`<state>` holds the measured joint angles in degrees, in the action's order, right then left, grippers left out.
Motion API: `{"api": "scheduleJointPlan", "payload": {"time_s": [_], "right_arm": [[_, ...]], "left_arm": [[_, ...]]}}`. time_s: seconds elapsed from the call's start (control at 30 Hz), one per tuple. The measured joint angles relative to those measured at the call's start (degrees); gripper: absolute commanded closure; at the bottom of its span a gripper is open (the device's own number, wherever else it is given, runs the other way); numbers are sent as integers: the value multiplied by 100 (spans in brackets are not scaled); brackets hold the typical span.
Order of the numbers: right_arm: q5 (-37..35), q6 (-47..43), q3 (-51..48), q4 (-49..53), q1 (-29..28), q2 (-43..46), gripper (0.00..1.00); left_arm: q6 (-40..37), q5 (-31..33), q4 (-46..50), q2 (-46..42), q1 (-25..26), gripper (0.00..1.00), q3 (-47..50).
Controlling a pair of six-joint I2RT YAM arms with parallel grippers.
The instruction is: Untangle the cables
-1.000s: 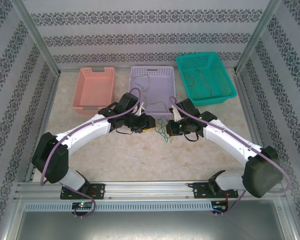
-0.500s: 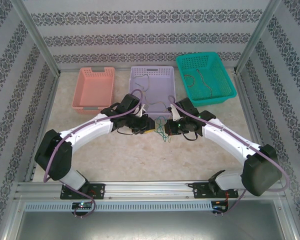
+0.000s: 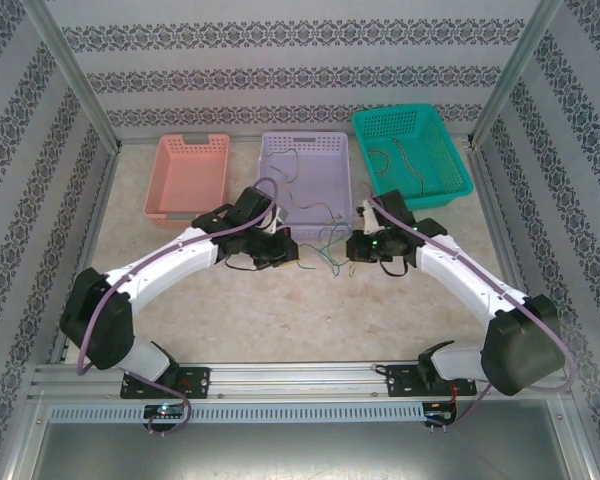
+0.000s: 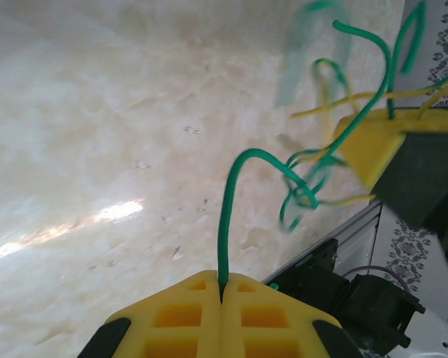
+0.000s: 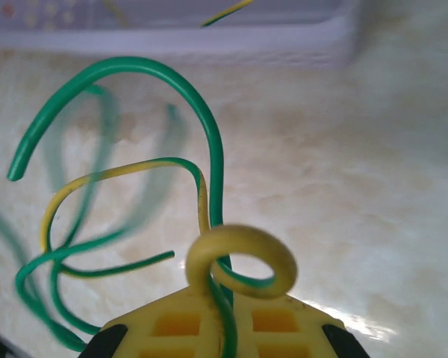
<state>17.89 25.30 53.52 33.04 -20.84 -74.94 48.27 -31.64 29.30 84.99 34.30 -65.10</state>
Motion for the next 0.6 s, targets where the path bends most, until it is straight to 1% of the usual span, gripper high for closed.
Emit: {"api": "scheduleJointPlan", "payload": {"time_s": [0.1,0.17,0.3,0.4,0.53,0.6], "right_arm": [[190,0,-94,68,601,170,100],[308,-7,-111,118,841,258,100],[-9,-15,-116,428,1102,297,100],[-269,24,-118,660,1215,295,100],[-328,98,-129,704,1438,295,100],[-315,153,-131,699,1440,289,100]], "left_arm": [[-168,48,275,-367,-352,100,44],[-286,66,415,-579,-610,100,103],[-507,350,898,-765,-1040,100,138],[-651,516,1198,-780,-1113,100,136],[-730,529,1362,-787,-1117,100,133],[-629,409,1296,-791,-1117,89,170]]}}
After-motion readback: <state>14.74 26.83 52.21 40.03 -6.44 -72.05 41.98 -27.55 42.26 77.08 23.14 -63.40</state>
